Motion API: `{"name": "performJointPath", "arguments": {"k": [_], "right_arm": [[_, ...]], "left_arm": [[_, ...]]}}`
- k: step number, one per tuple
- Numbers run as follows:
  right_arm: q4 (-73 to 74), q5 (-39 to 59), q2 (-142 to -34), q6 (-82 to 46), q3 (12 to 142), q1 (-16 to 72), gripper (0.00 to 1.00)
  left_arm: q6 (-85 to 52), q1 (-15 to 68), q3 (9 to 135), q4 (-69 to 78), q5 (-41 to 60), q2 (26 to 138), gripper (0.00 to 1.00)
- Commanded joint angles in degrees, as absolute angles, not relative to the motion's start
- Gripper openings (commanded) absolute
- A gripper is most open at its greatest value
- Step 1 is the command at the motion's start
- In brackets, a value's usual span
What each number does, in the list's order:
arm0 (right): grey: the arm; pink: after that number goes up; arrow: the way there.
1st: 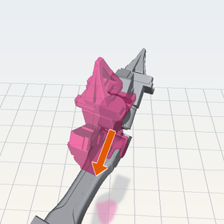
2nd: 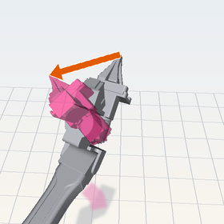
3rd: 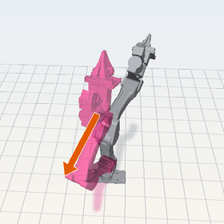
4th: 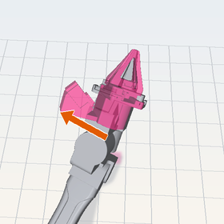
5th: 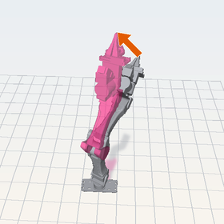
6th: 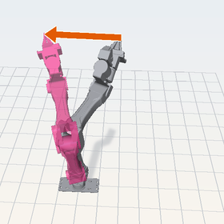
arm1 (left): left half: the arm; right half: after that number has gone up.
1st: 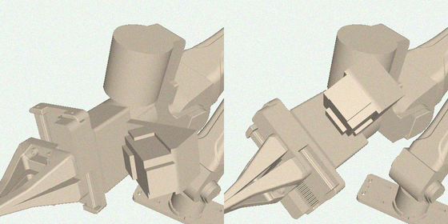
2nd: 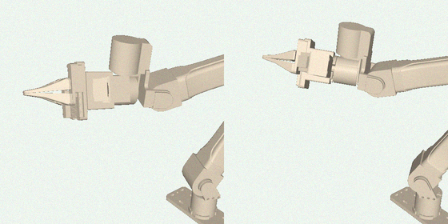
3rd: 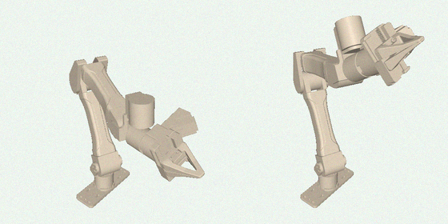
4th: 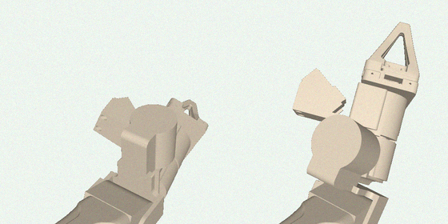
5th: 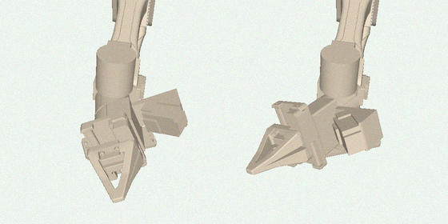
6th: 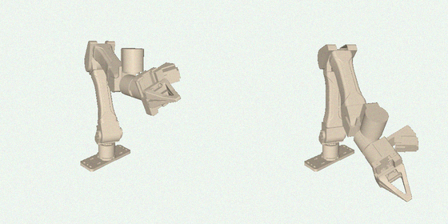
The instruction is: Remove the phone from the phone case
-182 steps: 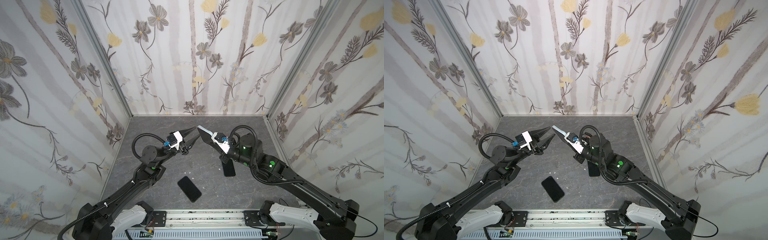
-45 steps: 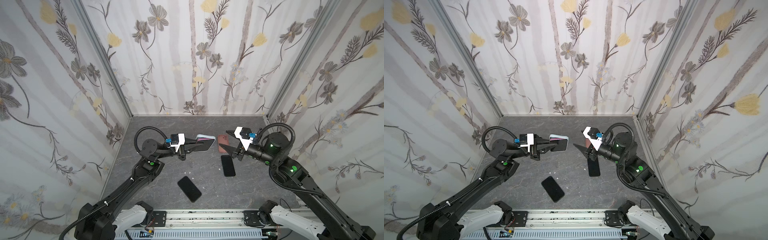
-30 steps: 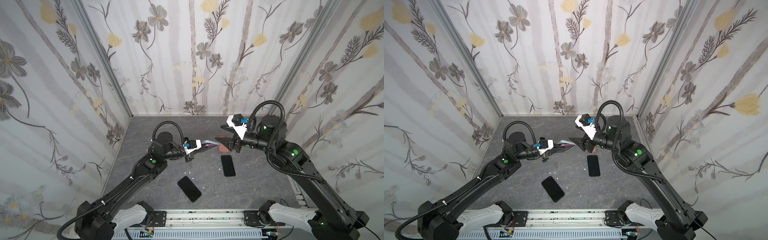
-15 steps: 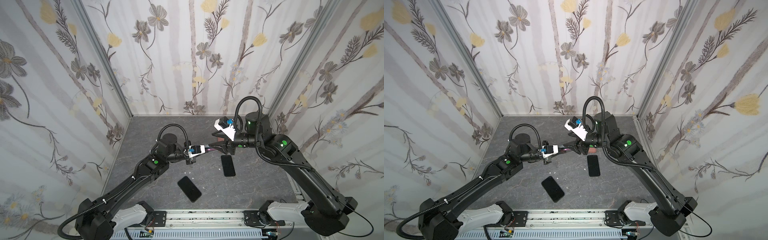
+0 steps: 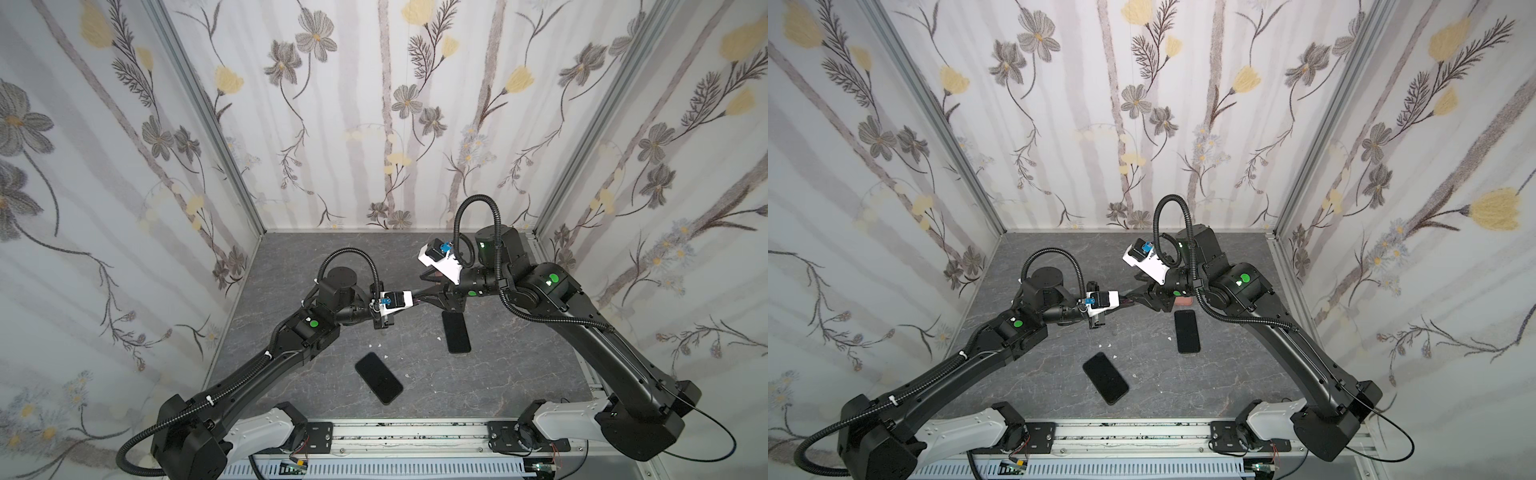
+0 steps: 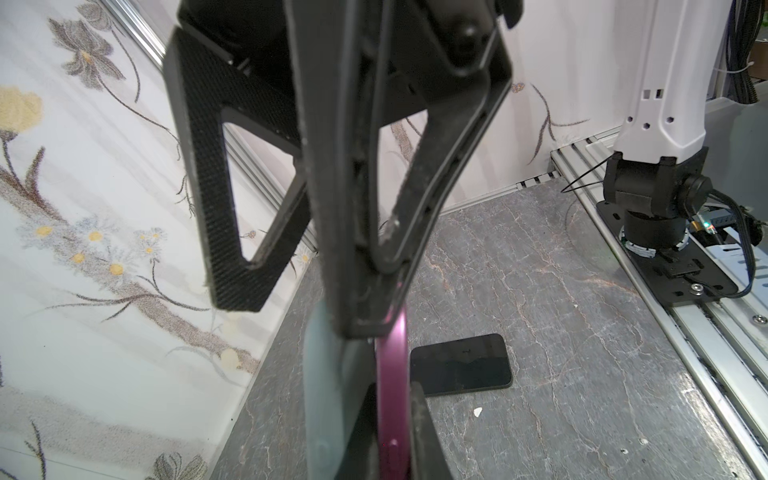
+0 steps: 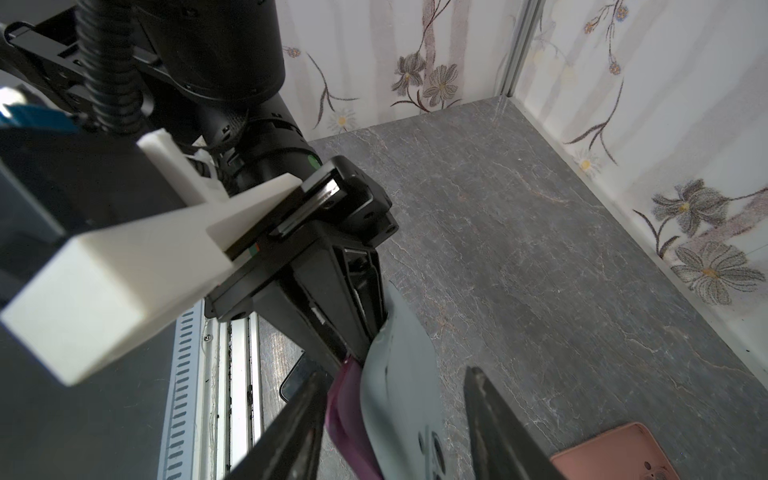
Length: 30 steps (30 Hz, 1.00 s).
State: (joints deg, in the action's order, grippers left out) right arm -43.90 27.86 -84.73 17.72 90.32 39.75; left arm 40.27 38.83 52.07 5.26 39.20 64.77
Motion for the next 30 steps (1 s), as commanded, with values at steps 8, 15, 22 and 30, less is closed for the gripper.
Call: {"name": "performJointPath", "arguments": {"k": [8,15,22,30], "right_arm": [[-44.4,21.0,-85.8,18.2,90.2,39.7,0.51],[-46.3,22.7,-86.6,20.7,89.1,39.6,0.51],[-51.3,31.9,-87.6,26.0,88.6,38.9,0.52],[-55.1,35.5,-89.3,27.4,89.0,38.2,0.43]], "left_arm": [[41.4,39.1,53.0,7.2,39.5,64.7,0.0],[41.7,39.3,52.6,7.2,39.8,64.4,0.0],[42.6,39.4,52.4,7.1,38.9,64.2,0.0],[42.7,39.5,52.2,7.1,37.9,63.7,0.0]]}}
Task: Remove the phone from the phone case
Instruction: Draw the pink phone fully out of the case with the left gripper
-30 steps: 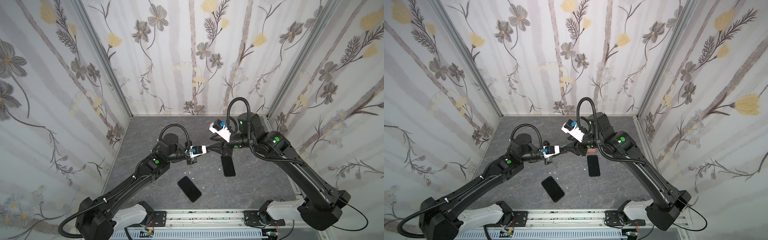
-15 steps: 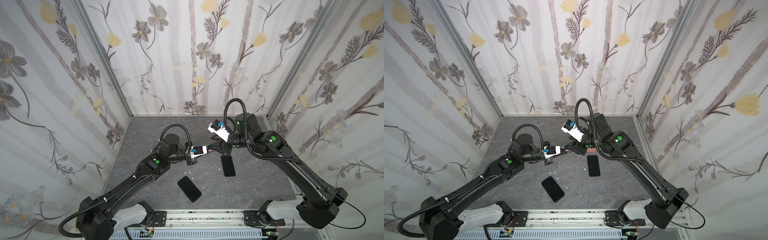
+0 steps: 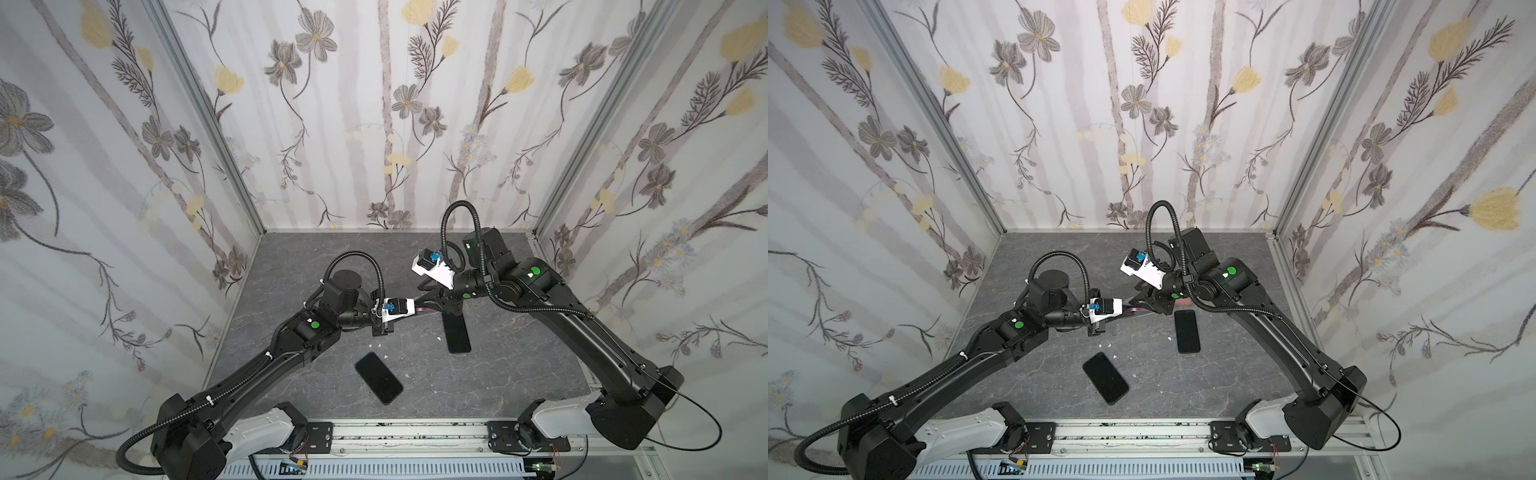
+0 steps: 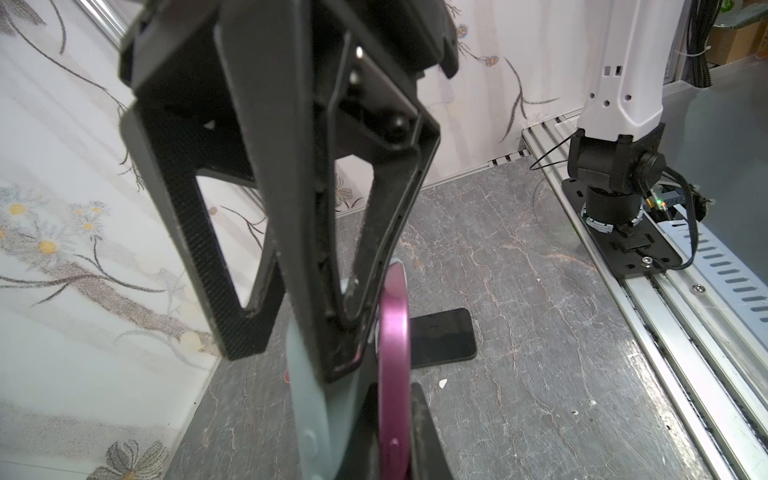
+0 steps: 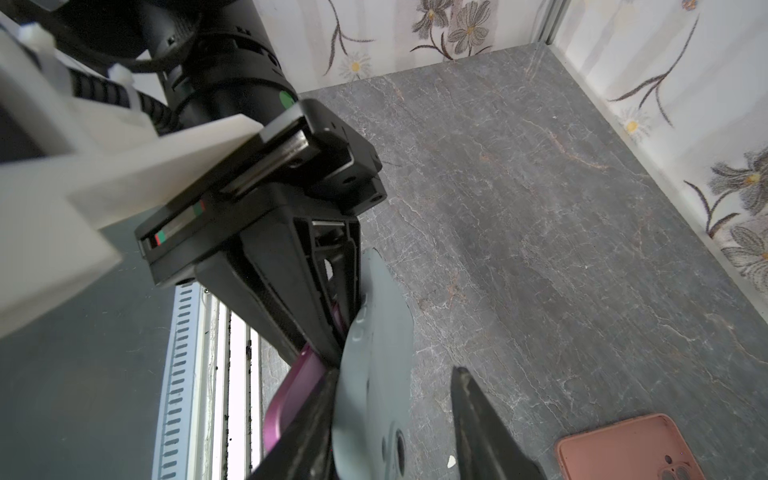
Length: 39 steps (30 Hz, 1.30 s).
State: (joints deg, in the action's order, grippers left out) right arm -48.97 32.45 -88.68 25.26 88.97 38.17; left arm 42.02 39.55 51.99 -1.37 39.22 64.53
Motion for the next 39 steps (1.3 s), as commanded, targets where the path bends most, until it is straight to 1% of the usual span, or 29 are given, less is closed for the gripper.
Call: {"name": "performJointPath", "arguments": {"k": [1,5,14,19,21,29,39], "right_arm": [[-55.2,35.8,-89.4,27.5,89.0,38.0,0.41],[-55.1,36.8,-89.6,27.5,89.3,37.9,0.32],[-52.9,37.4,-88.4,25.7,88.5,37.9,0.17],[-50.2,34.3,-87.9,22.9,88.4,37.7,0.03],[-49.3,34.2,-87.8,22.0,88.6,37.5,0.0],[-47.5,33.0,-88.4,19.7,89.9,36.1,0.0],[-45.7,35.3,-89.8,18.6,90.4,33.7,0.0]], "left_arm": [[42.9,39.5,52.1,7.2,37.5,63.7,0.0],[43.1,39.5,52.2,7.2,36.3,64.0,0.0],[42.8,39.7,52.4,7.2,34.5,64.2,0.0],[42.3,40.2,52.2,7.2,36.0,63.7,0.0],[42.2,40.3,52.0,7.2,38.2,63.3,0.0],[41.9,40.4,51.8,7.2,43.4,62.8,0.0],[41.4,40.3,52.3,7.2,48.3,62.2,0.0]]}}
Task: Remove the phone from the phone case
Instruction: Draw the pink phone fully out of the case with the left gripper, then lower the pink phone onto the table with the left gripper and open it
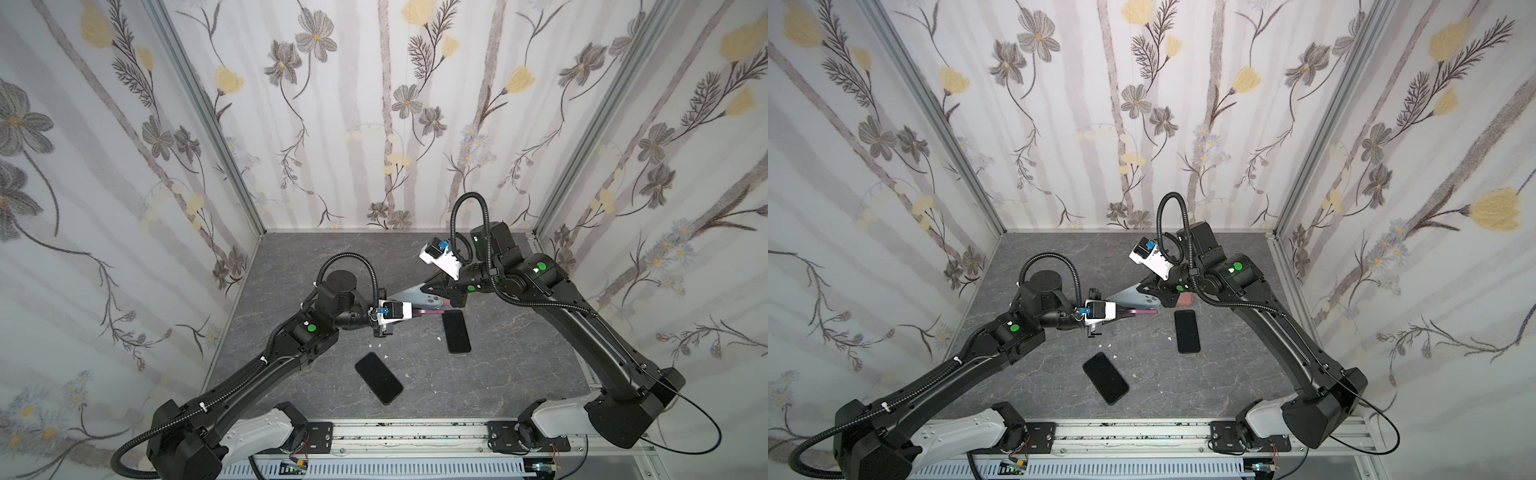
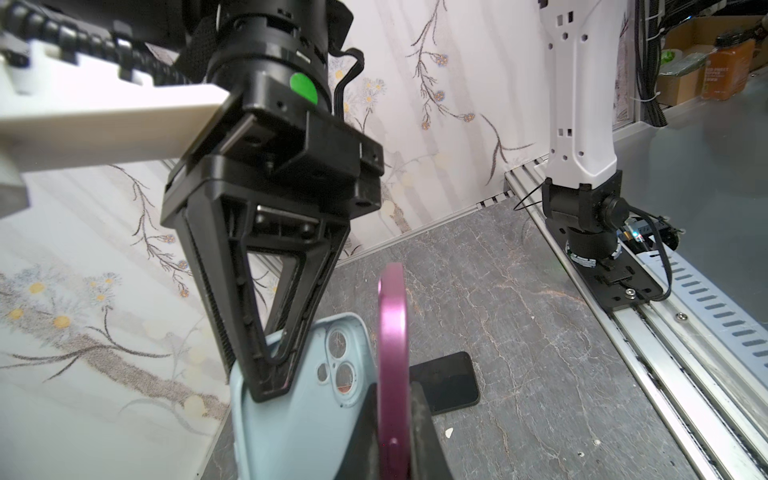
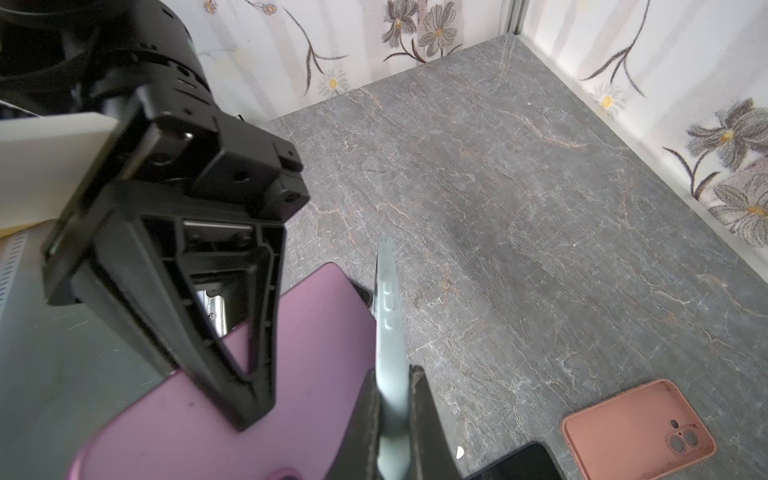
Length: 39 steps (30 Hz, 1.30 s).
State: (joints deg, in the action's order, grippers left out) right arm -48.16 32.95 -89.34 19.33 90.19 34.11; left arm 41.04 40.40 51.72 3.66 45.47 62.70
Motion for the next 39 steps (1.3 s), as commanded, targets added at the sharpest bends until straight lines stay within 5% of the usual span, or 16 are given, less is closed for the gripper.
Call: {"name": "performJointPath", "arguments": {"k": [1,9,22,29,39], "right_arm": [[-45.6,35.4,-90.1,18.3,90.4,33.5,0.0],[-39.5,24.2,-89.2,11.3,86.2,30.5,0.0],[-20.5,6.9,-74.4,-6.3,66.2,24.6,0.0],[-17.3,5.8,-69.1,-10.0,60.4,24.5,0.0],[-26.0,9.6,-64.1,-17.0,55.9,22.8,0.0]], "left_arm": [[41.3,40.3,52.4,7.2,48.3,62.2,0.0],[37.4,40.4,52.6,9.2,42.5,62.3,0.0],[-4.8,40.4,49.5,27.0,24.5,70.8,0.0],[-22.0,40.4,48.8,26.7,18.7,76.8,0.0],[-37.2,40.3,50.5,24.2,23.7,85.0,0.0]]}}
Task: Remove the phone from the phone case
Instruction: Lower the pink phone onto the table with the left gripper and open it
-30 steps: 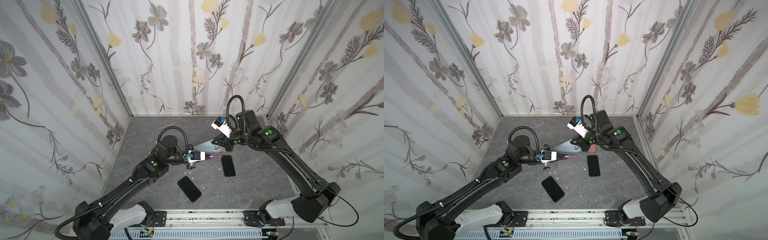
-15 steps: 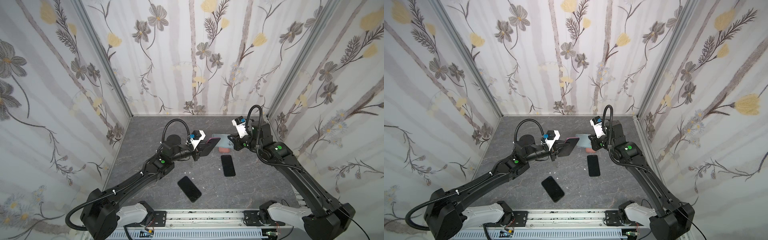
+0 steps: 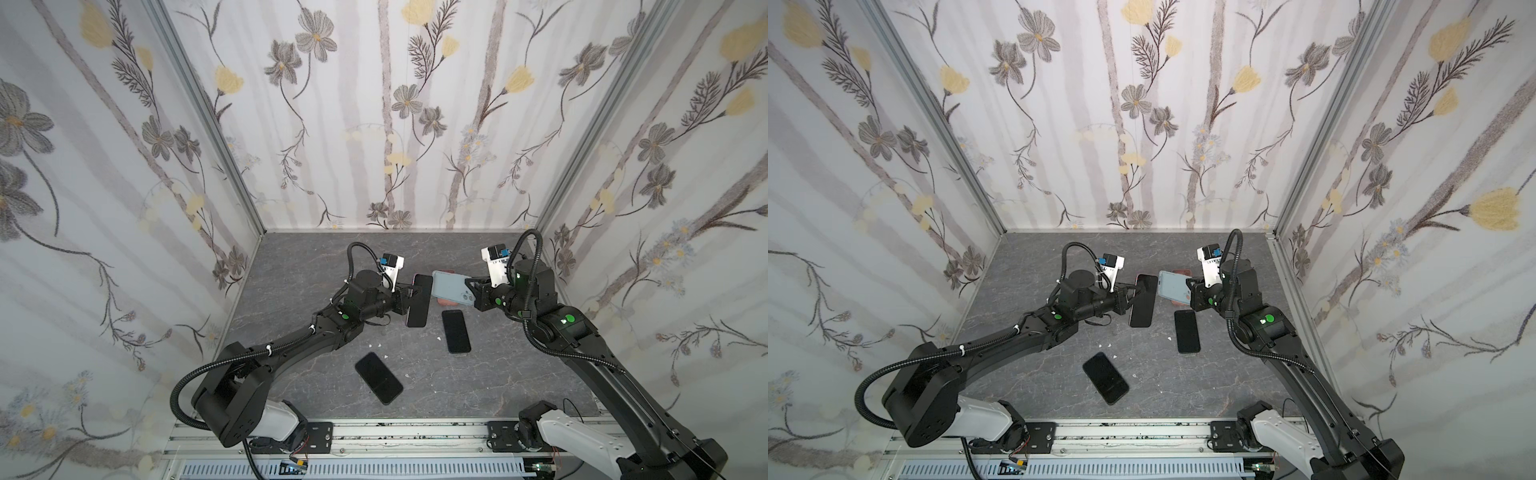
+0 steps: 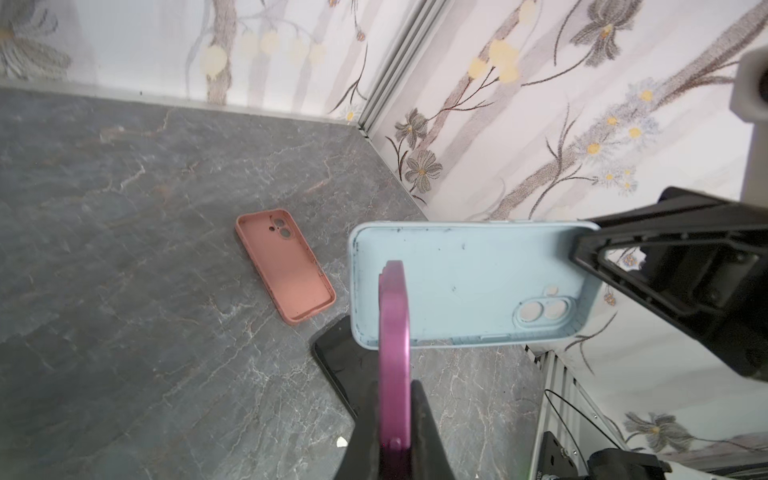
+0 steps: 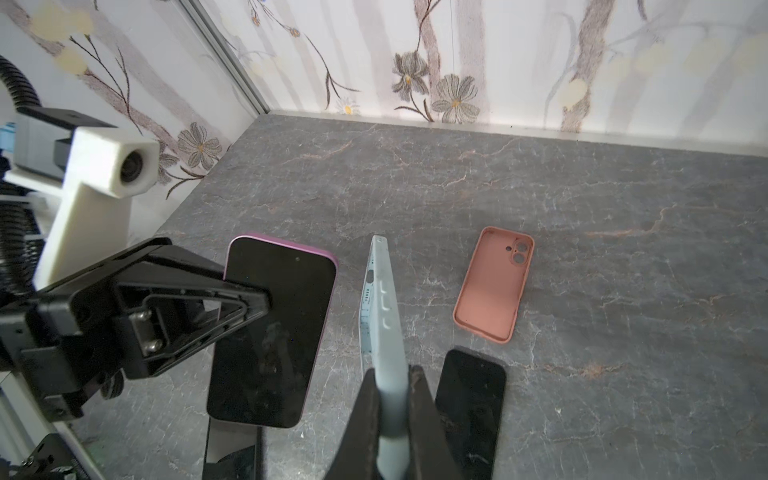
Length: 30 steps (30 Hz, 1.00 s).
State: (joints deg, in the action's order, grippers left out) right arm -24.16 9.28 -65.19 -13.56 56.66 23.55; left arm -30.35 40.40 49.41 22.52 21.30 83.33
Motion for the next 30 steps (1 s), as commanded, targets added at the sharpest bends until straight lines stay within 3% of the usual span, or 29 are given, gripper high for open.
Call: {"name": "performJointPath", "arguments": {"k": [1,8,18,25,30], "right_arm": [[-27.4,10.4,-63.9,-17.7,55.8,22.2,0.0],[-38.3,17.8,-65.2,-17.4,56.3,18.1,0.0],[-41.0,25.8,-69.2,-15.2,54.6,16.9,0.0],[-40.4,16.5,-70.8,-14.0,54.0,17.0,0.0],[-34.9,15.1,-71.1,-13.0,52.4,17.0,0.0]], "left_arm": [[-38.0,40.3,50.9,23.4,24.6,85.9,0.0],[-42.1,40.4,49.9,20.7,23.4,90.4,0.0],[-46.0,41.5,47.2,20.4,20.7,93.1,0.0],[-48.9,42.7,47.4,22.0,20.3,96.1,0.0],[-51.2,42.9,48.2,24.4,18.7,98.1,0.0]]}}
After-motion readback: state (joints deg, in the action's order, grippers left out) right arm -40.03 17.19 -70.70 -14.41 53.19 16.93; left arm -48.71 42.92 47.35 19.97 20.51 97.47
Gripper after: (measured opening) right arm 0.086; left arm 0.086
